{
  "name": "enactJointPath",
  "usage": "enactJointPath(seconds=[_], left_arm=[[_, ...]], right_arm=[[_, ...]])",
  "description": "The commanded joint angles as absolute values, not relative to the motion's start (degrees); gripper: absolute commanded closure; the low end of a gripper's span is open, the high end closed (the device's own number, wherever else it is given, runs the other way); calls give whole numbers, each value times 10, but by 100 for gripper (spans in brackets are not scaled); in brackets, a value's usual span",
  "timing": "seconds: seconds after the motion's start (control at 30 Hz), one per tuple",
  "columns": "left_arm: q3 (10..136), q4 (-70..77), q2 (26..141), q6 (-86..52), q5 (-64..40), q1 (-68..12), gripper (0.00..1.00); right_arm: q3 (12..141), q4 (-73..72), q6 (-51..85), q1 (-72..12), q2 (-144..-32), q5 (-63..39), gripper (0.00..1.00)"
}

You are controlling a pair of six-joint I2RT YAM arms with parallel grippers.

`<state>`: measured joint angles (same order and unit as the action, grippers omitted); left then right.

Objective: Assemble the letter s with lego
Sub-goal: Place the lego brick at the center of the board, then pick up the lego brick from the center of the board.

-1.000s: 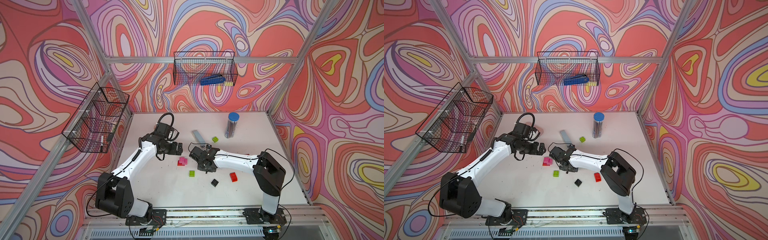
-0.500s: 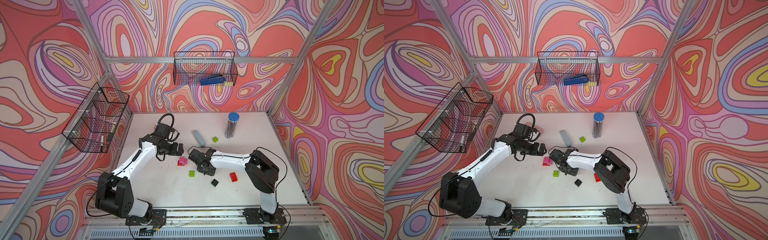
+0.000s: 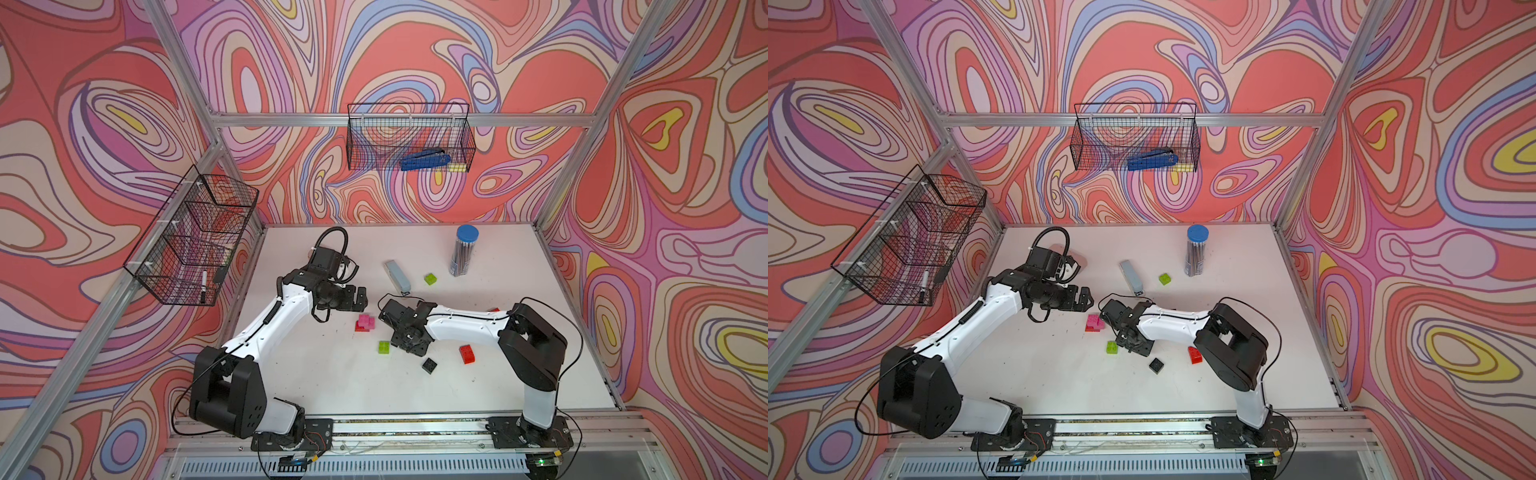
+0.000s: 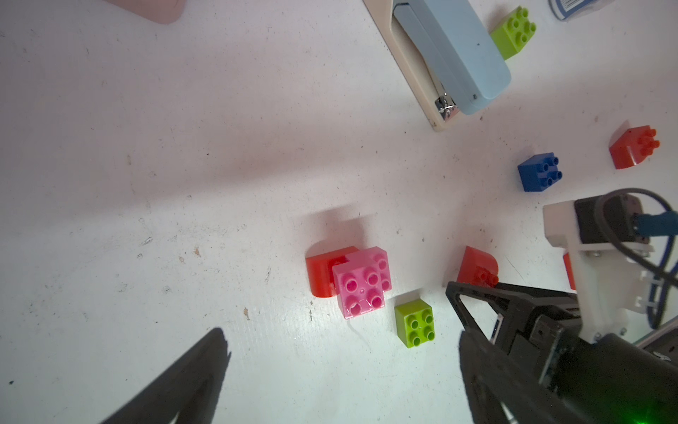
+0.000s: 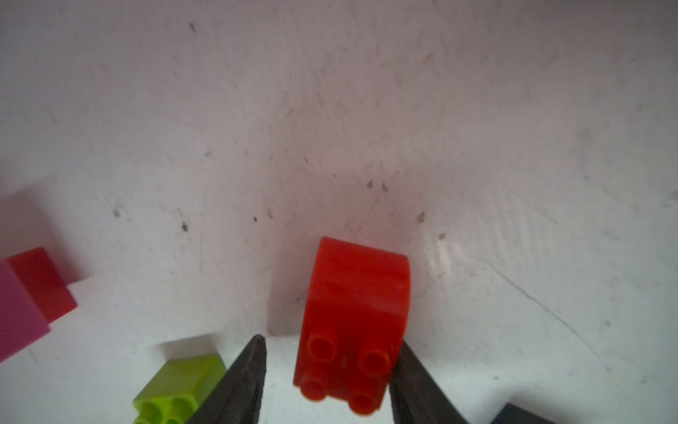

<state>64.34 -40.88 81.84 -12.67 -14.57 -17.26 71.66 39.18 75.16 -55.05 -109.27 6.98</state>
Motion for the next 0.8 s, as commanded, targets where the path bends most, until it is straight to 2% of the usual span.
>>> enactJointPath(seconds=[0.0, 0.2, 0.47, 0.6, 0.77], left_arm=[[638, -406, 804, -125, -147, -170, 0], [640, -407, 805, -123, -144, -170, 0], [640, -407, 802, -121, -144, -170, 0], [641, -406, 802, -121, -150, -170, 0], [643, -407, 793, -133, -165, -170, 0]], right_arm=[[699, 330, 755, -553, -1069, 48, 47], [701, 293, 747, -553, -1071, 41, 47], [707, 343, 677, -553, -1019, 45, 46], [704, 370, 542, -542, -979, 66, 46], [684, 322, 306, -490, -968, 24, 45]])
